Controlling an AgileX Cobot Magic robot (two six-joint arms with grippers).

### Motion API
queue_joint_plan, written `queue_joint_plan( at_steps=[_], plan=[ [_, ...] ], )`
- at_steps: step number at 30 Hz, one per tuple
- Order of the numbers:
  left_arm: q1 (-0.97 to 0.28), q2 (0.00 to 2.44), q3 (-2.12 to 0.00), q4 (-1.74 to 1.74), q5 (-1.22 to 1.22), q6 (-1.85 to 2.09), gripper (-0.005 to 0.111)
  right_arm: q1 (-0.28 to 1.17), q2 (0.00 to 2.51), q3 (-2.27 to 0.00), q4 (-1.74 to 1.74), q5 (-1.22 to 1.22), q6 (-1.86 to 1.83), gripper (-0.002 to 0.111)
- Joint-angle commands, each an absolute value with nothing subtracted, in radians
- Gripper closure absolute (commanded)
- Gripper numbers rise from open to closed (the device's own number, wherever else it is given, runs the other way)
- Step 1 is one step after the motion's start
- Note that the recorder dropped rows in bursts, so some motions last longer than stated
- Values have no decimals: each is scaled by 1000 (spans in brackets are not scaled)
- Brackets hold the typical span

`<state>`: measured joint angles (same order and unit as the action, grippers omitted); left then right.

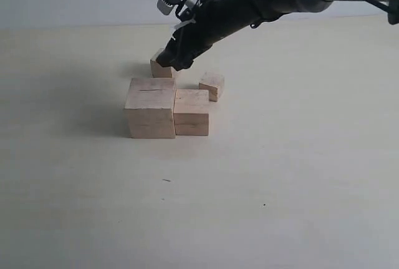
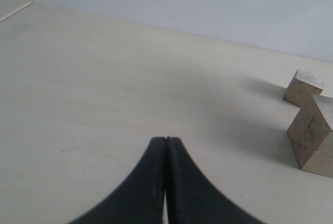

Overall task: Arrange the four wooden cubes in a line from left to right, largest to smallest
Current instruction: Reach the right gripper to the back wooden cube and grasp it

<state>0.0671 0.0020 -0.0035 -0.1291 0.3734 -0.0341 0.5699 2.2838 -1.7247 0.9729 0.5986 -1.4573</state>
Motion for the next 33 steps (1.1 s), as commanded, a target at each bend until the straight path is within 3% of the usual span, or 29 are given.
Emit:
queue_joint_plan(
  at_steps=[1, 9, 16, 33],
  plan=[
    [70, 0, 0, -130, 363, -31, 107, 570, 2292, -1734, 991, 572, -1472, 35],
    [70, 0, 0, -130, 363, -31, 107, 562, 2292, -1734, 1018, 477, -1354, 34],
    [70, 0, 0, -130, 363, -31, 107, 562, 2350, -1757, 1132, 463, -1413, 22],
    [70, 0, 0, -130, 363, -31, 107, 559, 2464, -1857, 1151, 464, -1500, 22]
  ],
)
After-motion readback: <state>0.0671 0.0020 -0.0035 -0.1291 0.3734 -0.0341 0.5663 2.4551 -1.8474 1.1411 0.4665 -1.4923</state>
